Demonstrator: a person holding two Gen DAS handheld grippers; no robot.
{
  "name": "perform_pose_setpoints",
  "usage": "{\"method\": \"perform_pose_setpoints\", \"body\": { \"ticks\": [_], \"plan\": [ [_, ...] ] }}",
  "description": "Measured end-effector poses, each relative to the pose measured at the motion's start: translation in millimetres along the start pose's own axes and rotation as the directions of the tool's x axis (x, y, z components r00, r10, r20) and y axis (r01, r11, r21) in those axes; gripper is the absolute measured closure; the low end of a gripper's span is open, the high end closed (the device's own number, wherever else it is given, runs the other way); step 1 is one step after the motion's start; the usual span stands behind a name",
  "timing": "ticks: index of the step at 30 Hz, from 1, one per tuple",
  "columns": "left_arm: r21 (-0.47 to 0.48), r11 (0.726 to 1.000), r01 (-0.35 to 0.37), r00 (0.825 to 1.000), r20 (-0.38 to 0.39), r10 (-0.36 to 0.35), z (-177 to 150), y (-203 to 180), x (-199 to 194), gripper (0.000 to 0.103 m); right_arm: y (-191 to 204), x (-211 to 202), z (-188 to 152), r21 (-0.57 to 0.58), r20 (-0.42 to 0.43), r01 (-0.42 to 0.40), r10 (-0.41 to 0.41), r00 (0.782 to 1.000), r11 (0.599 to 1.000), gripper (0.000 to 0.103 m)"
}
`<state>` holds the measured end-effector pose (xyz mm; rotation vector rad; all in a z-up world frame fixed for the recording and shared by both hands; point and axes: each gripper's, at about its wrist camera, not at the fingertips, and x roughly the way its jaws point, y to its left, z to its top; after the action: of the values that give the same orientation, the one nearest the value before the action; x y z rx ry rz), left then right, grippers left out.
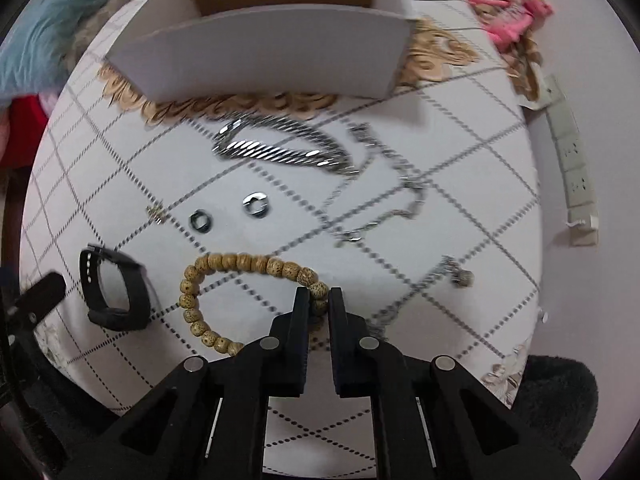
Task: Organize jewelry
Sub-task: 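Move the left gripper to the black watch band while the right gripper moves to the wooden bead bracelet, then close the left gripper on the black band while the right gripper grasps the bead bracelet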
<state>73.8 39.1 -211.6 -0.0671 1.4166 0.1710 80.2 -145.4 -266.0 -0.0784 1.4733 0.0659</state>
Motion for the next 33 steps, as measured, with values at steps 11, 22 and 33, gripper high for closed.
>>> {"method": "perform_pose_setpoints", "body": {
  "ticks": [11, 22, 33],
  "plan": [
    [0.012, 0.996, 0.088, 0.993, -0.077, -0.087, 8.6, -12.7, 38.0, 0.070, -18.2, -2.0, 0.2, 0.045, -0.044, -0.026, 0.028, 0.999, 0.999, 0.093],
    [0.061, 0.994, 0.092, 0.996, -0.003, -0.092, 6.2, -17.2, 24.1, 0.099, -31.7, -0.8, 16.3, 0.083, -0.019, -0.056, 0.057, 0.998, 0.995, 0.094],
    [0.084, 0.986, 0.147, 0.981, 0.118, -0.156, 16.7, -18.3, -36.5, 0.101, -34.3, -75.3, 32.1, 0.096, 0.121, -0.178, 0.166, 0.979, 0.979, 0.094]
  ]
}}
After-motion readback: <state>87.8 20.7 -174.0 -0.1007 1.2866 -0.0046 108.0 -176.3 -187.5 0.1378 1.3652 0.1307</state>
